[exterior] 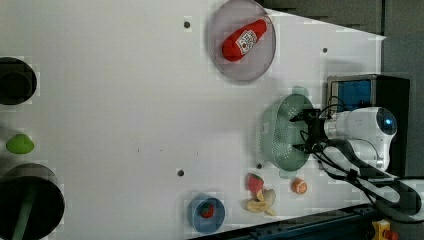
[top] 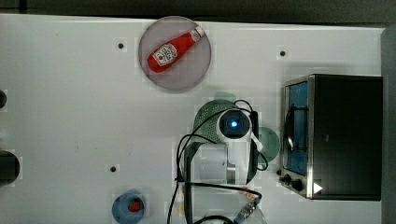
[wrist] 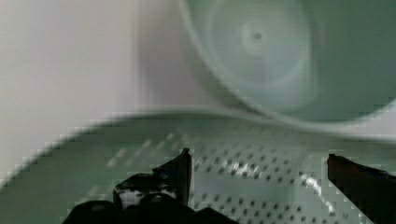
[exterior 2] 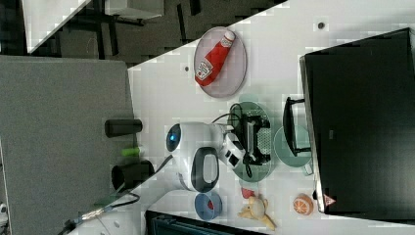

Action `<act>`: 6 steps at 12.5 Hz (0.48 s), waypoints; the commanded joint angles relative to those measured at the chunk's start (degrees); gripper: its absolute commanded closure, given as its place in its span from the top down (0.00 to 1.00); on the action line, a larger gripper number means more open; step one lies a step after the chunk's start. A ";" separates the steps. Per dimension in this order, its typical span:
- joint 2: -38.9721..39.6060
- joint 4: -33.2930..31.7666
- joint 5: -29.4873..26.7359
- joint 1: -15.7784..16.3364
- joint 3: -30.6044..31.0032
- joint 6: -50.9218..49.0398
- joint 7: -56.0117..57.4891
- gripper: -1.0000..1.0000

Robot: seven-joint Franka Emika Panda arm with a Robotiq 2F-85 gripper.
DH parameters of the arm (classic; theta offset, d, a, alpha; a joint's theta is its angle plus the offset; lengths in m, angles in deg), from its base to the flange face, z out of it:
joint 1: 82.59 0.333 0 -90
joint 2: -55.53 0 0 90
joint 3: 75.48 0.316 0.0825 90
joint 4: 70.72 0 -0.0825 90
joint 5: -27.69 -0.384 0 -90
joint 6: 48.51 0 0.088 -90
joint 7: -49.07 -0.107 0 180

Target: Drag strainer left to right.

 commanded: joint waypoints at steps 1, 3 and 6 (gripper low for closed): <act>-8.56 1.20 -0.64 0.98 2.01 -2.64 17.00 1.00; -15.44 2.17 -1.05 1.01 3.33 -8.99 23.90 1.00; -26.04 5.85 -2.57 1.07 5.01 -24.30 27.33 1.00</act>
